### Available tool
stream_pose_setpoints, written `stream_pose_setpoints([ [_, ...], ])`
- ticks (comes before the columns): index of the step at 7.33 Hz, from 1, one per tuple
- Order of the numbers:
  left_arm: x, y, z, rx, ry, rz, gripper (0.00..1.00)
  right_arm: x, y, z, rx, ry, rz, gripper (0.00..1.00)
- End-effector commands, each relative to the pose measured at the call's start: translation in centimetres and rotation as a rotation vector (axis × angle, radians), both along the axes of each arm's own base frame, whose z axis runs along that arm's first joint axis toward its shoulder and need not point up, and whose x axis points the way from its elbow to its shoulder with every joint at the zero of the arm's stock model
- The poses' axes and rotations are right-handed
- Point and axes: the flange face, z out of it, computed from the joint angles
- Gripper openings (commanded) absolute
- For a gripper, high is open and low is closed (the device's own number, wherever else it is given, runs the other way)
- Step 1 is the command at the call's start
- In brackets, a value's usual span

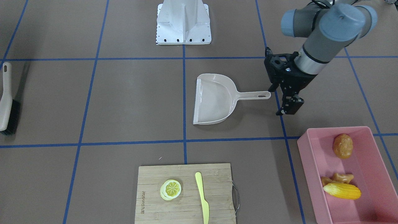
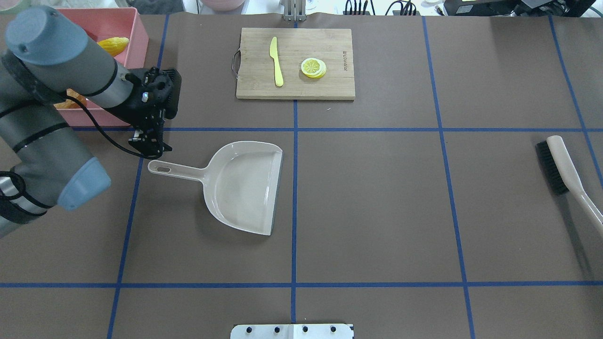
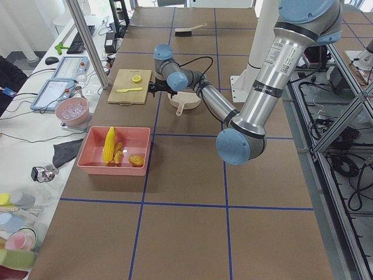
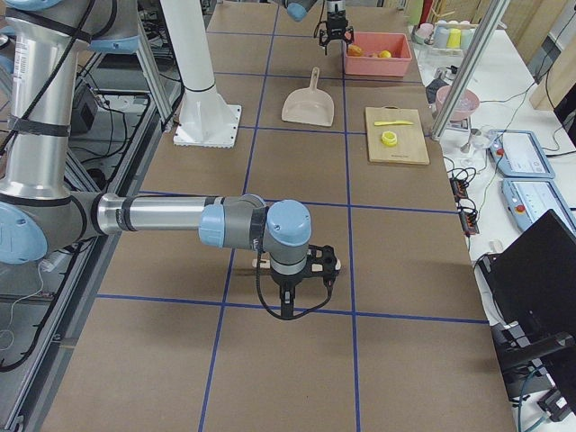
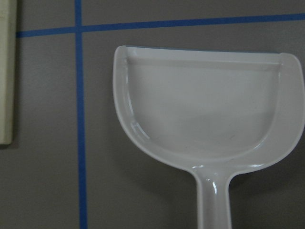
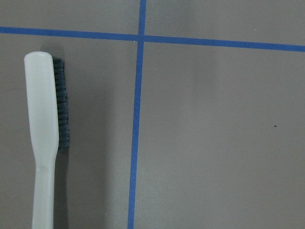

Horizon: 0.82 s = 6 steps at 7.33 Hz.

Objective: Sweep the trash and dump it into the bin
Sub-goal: 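Release the dustpan handle and raise the left gripper away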

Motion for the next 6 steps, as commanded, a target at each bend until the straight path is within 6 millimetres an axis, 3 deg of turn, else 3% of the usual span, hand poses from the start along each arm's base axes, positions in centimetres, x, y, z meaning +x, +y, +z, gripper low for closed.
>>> stream_pose_setpoints([
  [1, -15.4, -4.3, 4.2, -0.071, -0.030, -0.262, 0.99, 0.0, 0.0, 0.0, -0.001, 0.001, 0.000, 1.00],
  [2, -21.5, -4.5, 7.2, -0.124, -0.046, -0.356, 0.99, 0.0, 0.0, 0.0, 0.000, 0.001, -0.001, 1.00],
  [3, -26.1, -3.8, 10.9, -0.194, -0.042, -0.407, 0.99, 0.0, 0.0, 0.1, -0.003, 0.000, 0.000, 1.00],
  [5, -32.3, -2.4, 22.2, -0.477, 0.037, -0.441, 0.99, 0.0, 0.0, 0.1, -0.003, 0.000, 0.000, 1.00],
  [6, -34.0, -2.3, 27.4, -0.608, 0.085, -0.441, 0.99, 0.0, 0.0, 0.1, -0.002, -0.001, -0.001, 1.00],
])
